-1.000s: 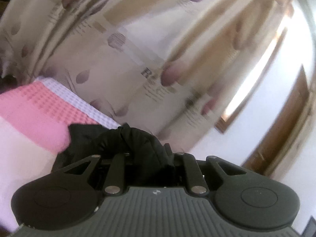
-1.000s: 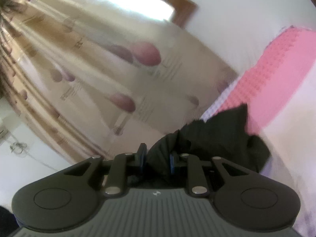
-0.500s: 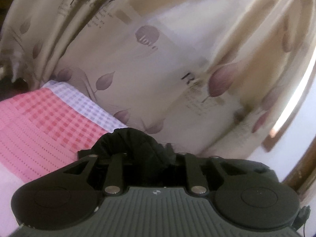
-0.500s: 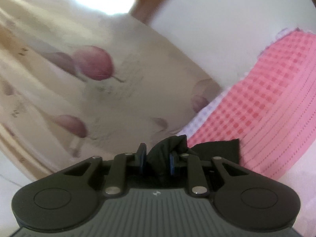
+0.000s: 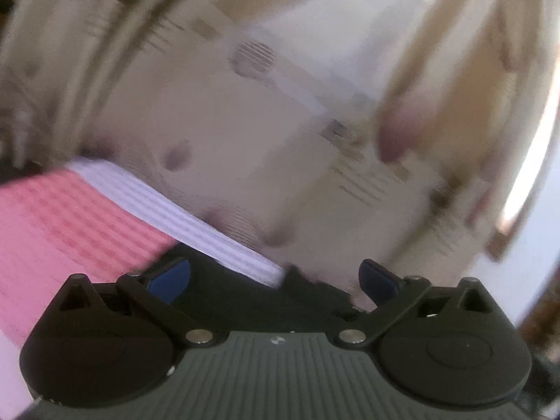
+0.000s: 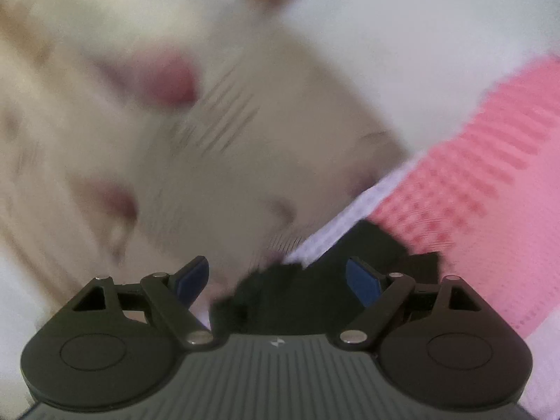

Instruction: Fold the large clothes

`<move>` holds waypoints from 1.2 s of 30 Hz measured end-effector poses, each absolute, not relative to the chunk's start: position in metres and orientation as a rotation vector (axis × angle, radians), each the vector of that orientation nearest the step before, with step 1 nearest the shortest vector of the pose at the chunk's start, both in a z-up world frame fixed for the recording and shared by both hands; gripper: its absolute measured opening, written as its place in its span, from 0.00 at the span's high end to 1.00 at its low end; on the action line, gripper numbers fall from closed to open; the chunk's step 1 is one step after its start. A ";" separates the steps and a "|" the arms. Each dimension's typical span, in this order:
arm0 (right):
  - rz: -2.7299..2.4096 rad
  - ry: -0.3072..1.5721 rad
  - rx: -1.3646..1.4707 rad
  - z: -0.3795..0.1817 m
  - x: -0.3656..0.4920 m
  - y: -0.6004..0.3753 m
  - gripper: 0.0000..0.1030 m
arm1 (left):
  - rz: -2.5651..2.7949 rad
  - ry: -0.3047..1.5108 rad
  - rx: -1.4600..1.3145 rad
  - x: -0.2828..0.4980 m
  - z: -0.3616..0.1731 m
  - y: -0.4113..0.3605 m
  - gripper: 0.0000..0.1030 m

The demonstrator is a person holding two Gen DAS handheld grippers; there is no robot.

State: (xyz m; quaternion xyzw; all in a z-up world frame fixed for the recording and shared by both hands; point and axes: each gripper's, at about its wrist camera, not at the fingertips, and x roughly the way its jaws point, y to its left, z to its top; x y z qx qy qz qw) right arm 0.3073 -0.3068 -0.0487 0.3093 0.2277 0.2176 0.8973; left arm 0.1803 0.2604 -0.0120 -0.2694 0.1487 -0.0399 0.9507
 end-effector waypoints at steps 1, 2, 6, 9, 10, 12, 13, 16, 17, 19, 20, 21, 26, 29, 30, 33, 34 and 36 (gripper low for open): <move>0.473 0.482 0.540 -0.043 0.310 -0.284 0.18 | -0.119 0.309 -0.541 0.184 -0.012 0.250 0.12; 0.506 0.495 0.433 -0.039 0.313 -0.256 0.21 | -0.158 0.316 -0.529 0.189 -0.012 0.239 0.15; 0.628 0.549 0.181 -0.040 0.334 -0.157 0.48 | -0.293 0.352 -0.450 0.223 -0.015 0.194 0.31; 0.696 0.559 0.011 -0.048 0.354 -0.099 0.59 | -0.325 0.355 -0.352 0.249 -0.021 0.172 0.33; 0.714 0.564 -0.047 -0.052 0.362 -0.083 0.60 | -0.330 0.361 -0.337 0.258 -0.025 0.171 0.33; 0.719 0.580 -0.133 -0.063 0.375 -0.068 0.60 | -0.300 0.391 -0.277 0.280 -0.037 0.175 0.33; 0.718 0.592 -0.163 -0.069 0.382 -0.066 0.60 | -0.274 0.417 -0.266 0.289 -0.045 0.181 0.34; 0.716 0.619 -0.137 -0.089 0.401 -0.083 0.63 | -0.211 0.463 -0.329 0.302 -0.079 0.212 0.52; 0.706 0.622 -0.086 -0.096 0.406 -0.097 0.63 | -0.194 0.460 -0.363 0.300 -0.088 0.220 0.58; 0.685 0.622 -0.040 -0.104 0.412 -0.114 0.64 | -0.199 0.419 -0.426 0.295 -0.097 0.231 0.60; 0.664 0.623 -0.019 -0.108 0.415 -0.125 0.64 | -0.196 0.406 -0.415 0.293 -0.100 0.231 0.61; 0.642 0.628 0.008 -0.110 0.419 -0.136 0.64 | -0.191 0.401 -0.399 0.292 -0.102 0.230 0.60; 0.557 0.627 0.059 -0.121 0.421 -0.177 0.86 | -0.139 0.412 -0.423 0.295 -0.106 0.242 0.73; 0.535 0.630 0.139 -0.126 0.422 -0.207 0.96 | -0.088 0.416 -0.441 0.295 -0.106 0.258 0.82; 0.523 0.627 0.160 -0.126 0.427 -0.214 0.99 | -0.068 0.423 -0.438 0.293 -0.106 0.266 0.82; 0.495 0.610 0.210 -0.129 0.419 -0.242 0.99 | -0.002 0.439 -0.468 0.286 -0.107 0.288 0.84; 0.482 0.607 0.243 -0.131 0.417 -0.255 0.99 | 0.006 0.452 -0.488 0.285 -0.107 0.296 0.86; 0.446 0.612 0.327 -0.136 0.416 -0.280 0.99 | 0.033 0.477 -0.495 0.282 -0.107 0.305 0.89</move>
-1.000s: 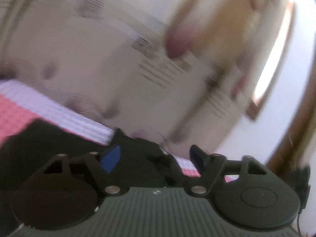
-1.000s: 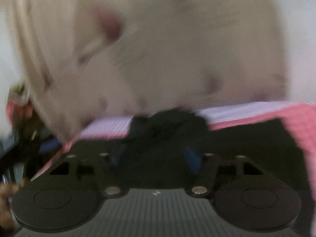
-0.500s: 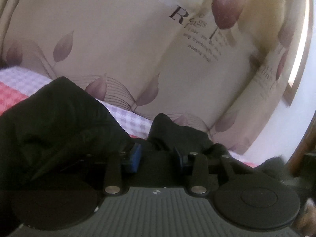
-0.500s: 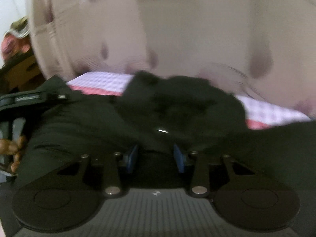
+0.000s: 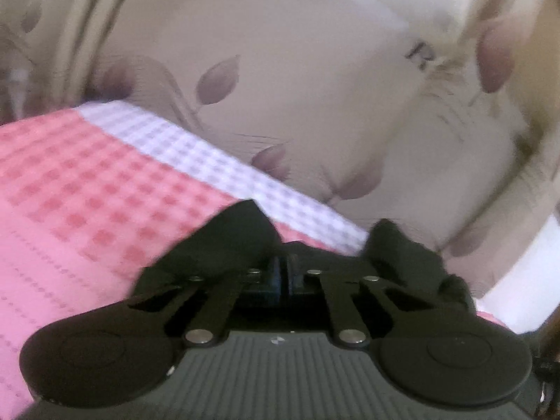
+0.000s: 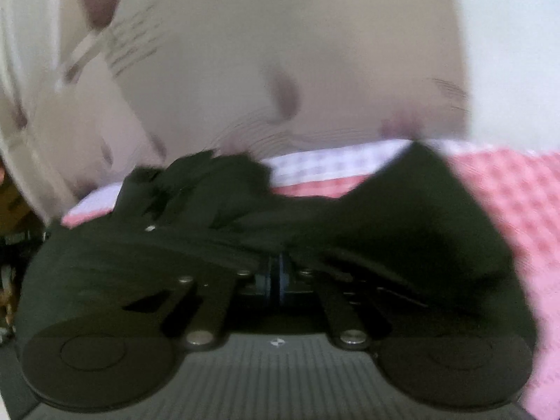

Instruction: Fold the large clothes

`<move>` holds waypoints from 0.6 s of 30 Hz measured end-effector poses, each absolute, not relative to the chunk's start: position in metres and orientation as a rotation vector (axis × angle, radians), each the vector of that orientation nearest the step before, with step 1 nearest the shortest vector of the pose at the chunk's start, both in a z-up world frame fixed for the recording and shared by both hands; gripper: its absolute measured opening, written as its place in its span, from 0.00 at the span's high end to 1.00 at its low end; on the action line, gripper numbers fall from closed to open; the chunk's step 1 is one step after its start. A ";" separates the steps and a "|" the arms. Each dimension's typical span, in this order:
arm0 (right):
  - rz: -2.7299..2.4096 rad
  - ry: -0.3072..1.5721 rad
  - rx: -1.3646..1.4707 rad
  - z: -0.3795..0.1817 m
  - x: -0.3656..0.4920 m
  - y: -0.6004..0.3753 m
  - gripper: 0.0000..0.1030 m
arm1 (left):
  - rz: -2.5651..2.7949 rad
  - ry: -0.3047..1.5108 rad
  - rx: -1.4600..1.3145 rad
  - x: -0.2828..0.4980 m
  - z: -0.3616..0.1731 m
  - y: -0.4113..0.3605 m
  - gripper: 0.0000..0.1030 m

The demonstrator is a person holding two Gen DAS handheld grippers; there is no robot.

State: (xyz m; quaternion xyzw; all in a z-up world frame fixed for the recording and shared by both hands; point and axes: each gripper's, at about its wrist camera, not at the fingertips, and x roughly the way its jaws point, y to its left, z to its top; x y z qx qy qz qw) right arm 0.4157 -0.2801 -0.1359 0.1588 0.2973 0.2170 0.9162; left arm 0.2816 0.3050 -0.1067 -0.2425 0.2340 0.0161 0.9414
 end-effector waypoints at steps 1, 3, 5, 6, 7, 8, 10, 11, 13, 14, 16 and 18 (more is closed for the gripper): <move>0.437 0.620 0.391 -0.139 0.415 -0.295 0.99 | 0.034 0.487 -0.489 0.279 -0.106 0.308 0.89; 0.410 0.635 0.472 -0.144 0.411 -0.317 0.99 | 0.050 0.498 -0.470 0.273 -0.106 0.311 0.89; 0.386 0.645 0.481 -0.145 0.405 -0.330 0.99 | 0.068 0.514 -0.494 0.268 -0.107 0.319 0.89; 0.380 0.650 0.479 -0.146 0.403 -0.334 0.99 | 0.072 0.519 -0.515 0.267 -0.109 0.322 0.89; 0.375 0.652 0.476 -0.147 0.401 -0.335 0.99 | 0.082 0.522 -0.544 0.264 -0.110 0.326 0.89; 0.366 0.652 0.473 -0.148 0.399 -0.335 0.99 | 0.094 0.529 -0.584 0.264 -0.113 0.331 0.89; 0.338 0.647 0.432 -0.147 0.399 -0.328 0.99 | 0.092 0.558 -0.648 0.269 -0.119 0.339 0.89; 0.320 0.646 0.405 -0.146 0.401 -0.322 0.99 | 0.092 0.570 -0.658 0.272 -0.121 0.340 0.89; 0.296 0.645 0.346 -0.144 0.402 -0.313 0.99 | 0.091 0.589 -0.668 0.275 -0.123 0.342 0.89; 0.283 0.639 0.306 -0.143 0.401 -0.307 0.99 | 0.091 0.591 -0.671 0.276 -0.123 0.342 0.89; 0.266 0.624 0.252 -0.143 0.396 -0.302 0.99 | 0.085 0.595 -0.683 0.276 -0.124 0.344 0.89; 0.248 0.613 0.218 -0.143 0.394 -0.297 0.99 | 0.082 0.595 -0.697 0.277 -0.125 0.345 0.89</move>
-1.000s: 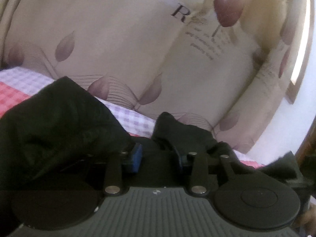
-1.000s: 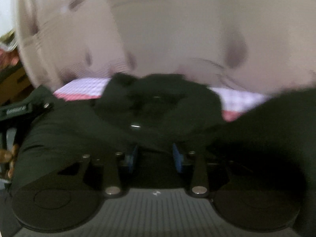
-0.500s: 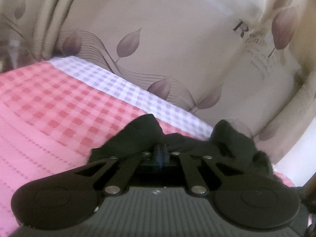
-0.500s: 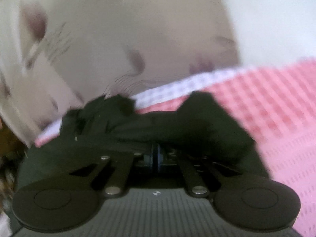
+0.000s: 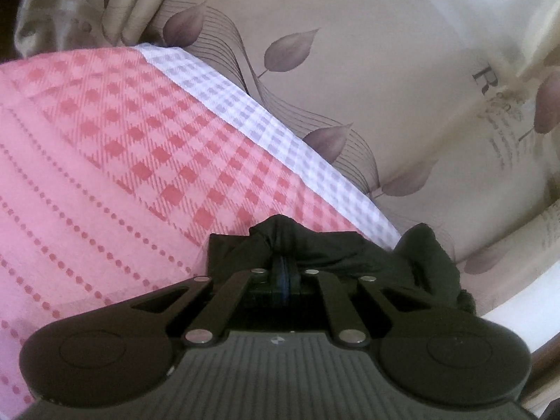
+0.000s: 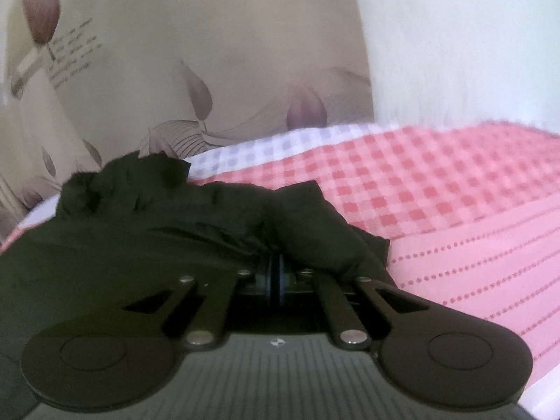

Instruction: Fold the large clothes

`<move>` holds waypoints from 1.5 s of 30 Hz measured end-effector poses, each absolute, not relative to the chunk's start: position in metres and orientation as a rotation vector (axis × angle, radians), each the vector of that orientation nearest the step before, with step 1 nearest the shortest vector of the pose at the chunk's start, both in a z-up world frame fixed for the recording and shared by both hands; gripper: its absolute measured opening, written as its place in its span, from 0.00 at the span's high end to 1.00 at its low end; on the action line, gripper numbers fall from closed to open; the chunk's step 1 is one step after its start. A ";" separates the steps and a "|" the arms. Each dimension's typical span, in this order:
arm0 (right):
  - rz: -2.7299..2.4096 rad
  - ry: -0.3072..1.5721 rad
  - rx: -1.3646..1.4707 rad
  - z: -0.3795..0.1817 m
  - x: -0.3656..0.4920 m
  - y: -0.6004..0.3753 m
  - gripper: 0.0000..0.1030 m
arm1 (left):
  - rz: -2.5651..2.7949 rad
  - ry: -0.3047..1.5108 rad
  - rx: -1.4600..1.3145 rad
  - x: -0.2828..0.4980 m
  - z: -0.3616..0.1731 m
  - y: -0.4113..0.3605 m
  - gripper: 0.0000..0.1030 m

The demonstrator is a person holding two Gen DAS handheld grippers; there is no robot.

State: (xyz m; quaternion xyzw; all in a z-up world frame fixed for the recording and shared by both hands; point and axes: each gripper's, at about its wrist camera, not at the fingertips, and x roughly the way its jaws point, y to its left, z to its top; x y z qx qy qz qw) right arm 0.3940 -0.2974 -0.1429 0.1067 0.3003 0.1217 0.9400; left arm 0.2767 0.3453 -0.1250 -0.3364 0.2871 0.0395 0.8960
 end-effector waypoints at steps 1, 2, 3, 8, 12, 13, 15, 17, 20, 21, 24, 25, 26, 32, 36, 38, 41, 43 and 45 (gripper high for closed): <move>0.239 0.608 0.196 -0.143 0.394 -0.294 0.99 | 0.080 0.593 -0.701 0.276 -0.125 0.345 0.89; 0.225 0.599 0.162 -0.142 0.391 -0.290 0.99 | 0.076 0.591 -0.712 0.275 -0.126 0.346 0.89; 0.206 0.589 0.122 -0.141 0.388 -0.284 0.99 | 0.067 0.595 -0.733 0.274 -0.125 0.349 0.89; 0.160 0.562 -0.001 -0.138 0.383 -0.266 0.96 | 0.014 0.601 -0.908 0.264 -0.123 0.381 0.87; 0.165 0.551 0.001 -0.137 0.380 -0.267 0.95 | -0.124 0.594 -0.733 0.259 -0.089 0.386 0.01; 0.175 0.549 0.005 -0.136 0.380 -0.267 0.94 | -0.141 0.581 -0.696 0.257 -0.082 0.389 0.03; 0.196 0.546 0.043 -0.138 0.382 -0.273 0.94 | -0.168 0.576 -0.642 0.257 -0.074 0.397 0.01; 0.204 0.548 0.069 -0.138 0.382 -0.276 0.94 | -0.218 0.622 -0.671 0.262 -0.079 0.407 0.01; 0.198 0.544 0.056 -0.137 0.380 -0.274 0.94 | -0.292 0.682 -0.641 0.269 -0.089 0.408 0.01; 0.197 0.544 0.052 -0.137 0.379 -0.273 0.94 | -0.324 0.705 -0.627 0.274 -0.095 0.407 0.01; 0.199 0.545 0.061 -0.138 0.378 -0.274 0.94 | -0.450 0.766 -0.649 0.286 -0.113 0.404 0.02; 0.201 0.545 0.066 -0.137 0.378 -0.275 0.94 | -0.480 0.781 -0.648 0.289 -0.118 0.403 0.03; 0.202 0.545 0.070 -0.137 0.378 -0.275 0.94 | -0.511 0.774 -0.629 0.291 -0.120 0.401 0.03; 0.200 0.541 0.068 -0.137 0.378 -0.275 0.94 | -0.679 0.828 -0.655 0.309 -0.126 0.403 0.08; 0.200 0.539 0.069 -0.137 0.377 -0.275 0.94 | -0.733 0.826 -0.684 0.319 -0.130 0.402 0.17; 0.197 0.538 0.064 -0.137 0.377 -0.274 0.93 | -0.769 0.804 -0.746 0.323 -0.131 0.399 0.17; 0.191 0.535 0.050 -0.136 0.376 -0.272 0.93 | -0.806 0.776 -0.736 0.326 -0.129 0.383 0.18; 0.189 0.532 0.043 -0.136 0.375 -0.271 0.93 | -0.796 0.773 -0.718 0.325 -0.128 0.382 0.28; 0.187 0.530 0.038 -0.136 0.374 -0.270 0.93 | -0.774 0.773 -0.739 0.323 -0.130 0.389 0.40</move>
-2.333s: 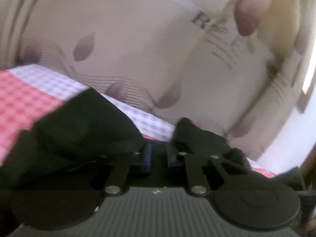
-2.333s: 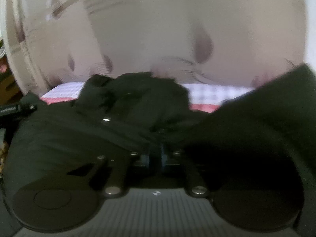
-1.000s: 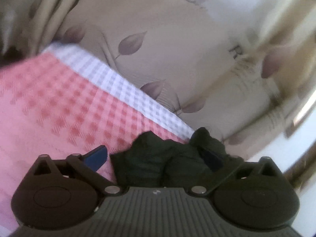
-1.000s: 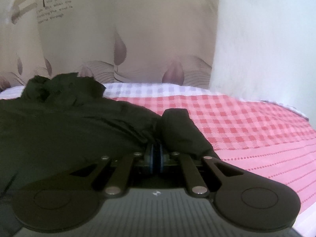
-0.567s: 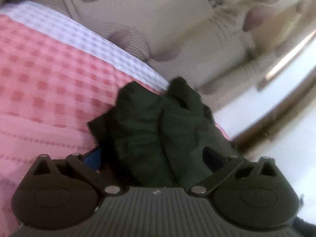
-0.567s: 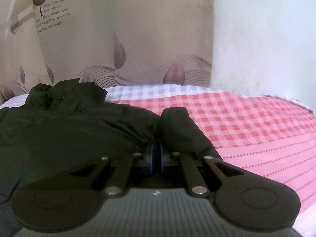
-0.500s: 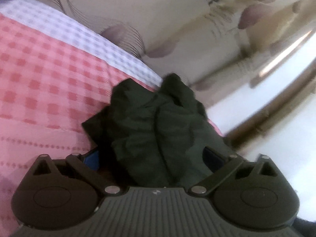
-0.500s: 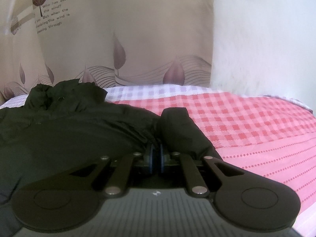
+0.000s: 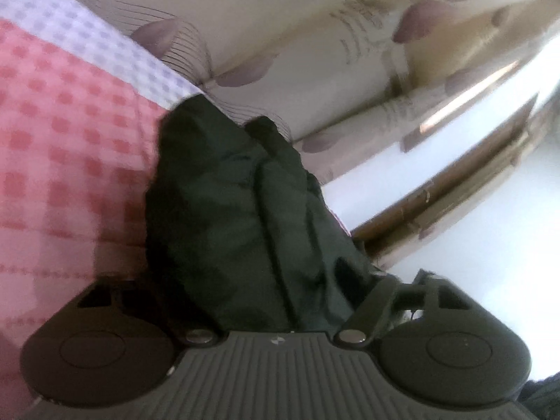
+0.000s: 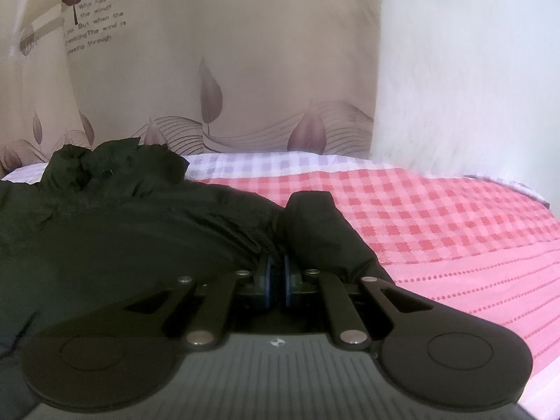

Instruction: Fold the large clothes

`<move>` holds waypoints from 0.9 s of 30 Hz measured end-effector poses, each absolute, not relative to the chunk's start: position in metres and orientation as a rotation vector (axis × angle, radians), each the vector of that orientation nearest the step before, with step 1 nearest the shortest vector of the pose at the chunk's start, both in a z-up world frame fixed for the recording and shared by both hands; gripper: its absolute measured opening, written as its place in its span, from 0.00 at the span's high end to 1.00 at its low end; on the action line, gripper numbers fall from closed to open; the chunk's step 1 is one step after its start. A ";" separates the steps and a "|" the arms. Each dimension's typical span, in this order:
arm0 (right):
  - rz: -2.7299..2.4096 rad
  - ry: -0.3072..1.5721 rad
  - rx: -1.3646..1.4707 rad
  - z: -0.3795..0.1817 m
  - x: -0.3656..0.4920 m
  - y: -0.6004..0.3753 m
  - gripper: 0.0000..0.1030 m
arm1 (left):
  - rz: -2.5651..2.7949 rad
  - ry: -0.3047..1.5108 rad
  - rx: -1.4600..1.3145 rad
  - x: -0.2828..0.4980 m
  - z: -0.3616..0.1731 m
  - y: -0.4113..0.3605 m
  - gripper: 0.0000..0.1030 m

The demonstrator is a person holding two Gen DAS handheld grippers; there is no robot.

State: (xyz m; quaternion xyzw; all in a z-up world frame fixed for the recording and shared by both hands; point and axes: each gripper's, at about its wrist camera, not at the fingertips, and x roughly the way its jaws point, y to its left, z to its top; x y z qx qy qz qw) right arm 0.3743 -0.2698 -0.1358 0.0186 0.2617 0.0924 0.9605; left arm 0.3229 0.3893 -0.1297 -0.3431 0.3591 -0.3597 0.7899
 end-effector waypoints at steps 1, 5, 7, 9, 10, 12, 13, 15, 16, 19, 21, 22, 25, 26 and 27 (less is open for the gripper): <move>0.186 0.530 0.035 -0.136 0.374 -0.269 0.93 | -0.762 0.771 -0.738 0.322 -0.130 0.391 0.42; 0.179 0.527 0.023 -0.137 0.374 -0.267 0.93 | -0.743 0.757 -0.671 0.317 -0.123 0.385 0.42; 0.176 0.525 0.016 -0.137 0.373 -0.266 0.93 | -0.746 0.774 -0.685 0.320 -0.124 0.386 0.41; 0.175 0.523 0.015 -0.137 0.373 -0.266 0.93 | -0.752 0.804 -0.680 0.324 -0.126 0.387 0.33; 0.176 0.523 0.016 -0.137 0.373 -0.266 0.93 | -0.770 0.806 -0.672 0.325 -0.125 0.387 0.25; 0.177 0.523 0.018 -0.137 0.373 -0.266 0.93 | -0.809 0.791 -0.668 0.325 -0.123 0.388 0.11; 0.176 0.523 0.017 -0.137 0.373 -0.266 0.93 | -0.817 0.782 -0.643 0.324 -0.121 0.385 0.06; 0.179 0.523 0.018 -0.137 0.373 -0.266 0.93 | -0.817 0.779 -0.585 0.324 -0.119 0.378 0.04; 0.179 0.523 0.018 -0.137 0.373 -0.266 0.93 | -0.799 0.784 -0.554 0.324 -0.118 0.374 0.08; 0.179 0.522 0.016 -0.137 0.373 -0.266 0.93 | -0.711 0.796 -0.527 0.322 -0.118 0.371 0.38; 0.178 0.521 0.013 -0.138 0.373 -0.266 0.93 | -0.707 0.794 -0.532 0.320 -0.117 0.369 0.48; 0.177 0.520 0.011 -0.138 0.373 -0.265 0.93 | -0.704 0.790 -0.527 0.318 -0.115 0.368 0.53; 0.177 0.521 0.011 -0.139 0.373 -0.264 0.93 | -0.685 0.781 -0.514 0.311 -0.101 0.362 0.66; 0.180 0.524 0.018 -0.139 0.374 -0.265 0.93 | -0.678 0.775 -0.496 0.309 -0.094 0.359 0.67; 0.185 0.528 0.027 -0.139 0.375 -0.266 0.93 | -0.668 0.775 -0.476 0.307 -0.087 0.356 0.69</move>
